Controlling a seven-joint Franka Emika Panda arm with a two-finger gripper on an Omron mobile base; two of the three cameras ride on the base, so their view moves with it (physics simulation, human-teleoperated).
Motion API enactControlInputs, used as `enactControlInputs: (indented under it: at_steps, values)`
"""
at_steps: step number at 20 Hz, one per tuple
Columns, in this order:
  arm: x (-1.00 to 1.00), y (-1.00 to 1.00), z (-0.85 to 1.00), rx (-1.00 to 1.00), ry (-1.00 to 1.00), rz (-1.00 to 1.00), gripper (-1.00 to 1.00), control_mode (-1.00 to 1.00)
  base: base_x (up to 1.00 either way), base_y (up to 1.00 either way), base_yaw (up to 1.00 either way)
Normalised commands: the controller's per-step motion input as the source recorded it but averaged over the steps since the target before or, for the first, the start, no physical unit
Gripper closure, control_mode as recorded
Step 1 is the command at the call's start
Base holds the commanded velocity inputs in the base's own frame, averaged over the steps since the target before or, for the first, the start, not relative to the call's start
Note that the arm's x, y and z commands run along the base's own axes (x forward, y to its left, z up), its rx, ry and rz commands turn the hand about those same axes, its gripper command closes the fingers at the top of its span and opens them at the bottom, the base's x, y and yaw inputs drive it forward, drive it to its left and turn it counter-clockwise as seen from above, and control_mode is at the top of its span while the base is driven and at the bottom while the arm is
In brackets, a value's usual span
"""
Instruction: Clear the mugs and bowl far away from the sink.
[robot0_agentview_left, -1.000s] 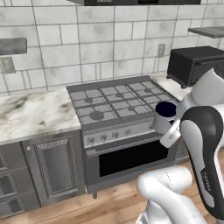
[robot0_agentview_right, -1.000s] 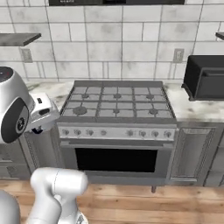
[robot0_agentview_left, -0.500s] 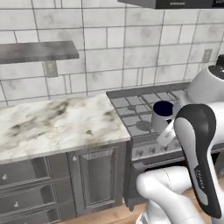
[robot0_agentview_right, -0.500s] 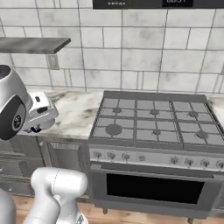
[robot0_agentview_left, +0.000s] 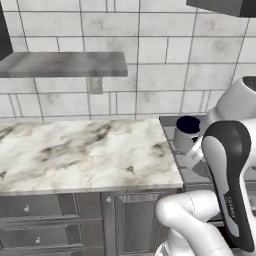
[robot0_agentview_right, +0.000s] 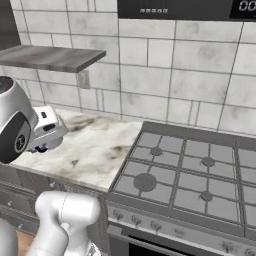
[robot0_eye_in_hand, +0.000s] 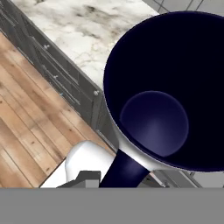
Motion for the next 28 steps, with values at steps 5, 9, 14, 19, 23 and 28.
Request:
enactControlInputs:
  at_steps: [5, 9, 14, 19, 23, 28]
  values:
    - [0.00, 0.00, 0.00, 0.00, 0.00, 0.00, 1.00, 1.00, 0.91, -0.12, 0.22]
    - [0.00, 0.00, 0.00, 0.00, 0.00, 0.00, 1.00, 1.00, 0.81, -0.24, 0.13]
    - [0.00, 0.00, 0.00, 0.00, 0.00, 0.00, 1.00, 1.00, 0.69, -0.03, -0.24]
    - [0.00, 0.00, 0.00, 0.00, 0.00, 0.00, 1.00, 1.00, 0.61, 0.00, -0.41]
    - [0.15, -0.02, -0.24, 0.07, 0.00, -0.03, 1.00, -1.00, 0.26, 0.00, -0.19]
    - [0.37, -0.02, -0.51, 0.00, -0.04, 0.07, 1.00, -1.00, 0.00, 0.00, 0.00]
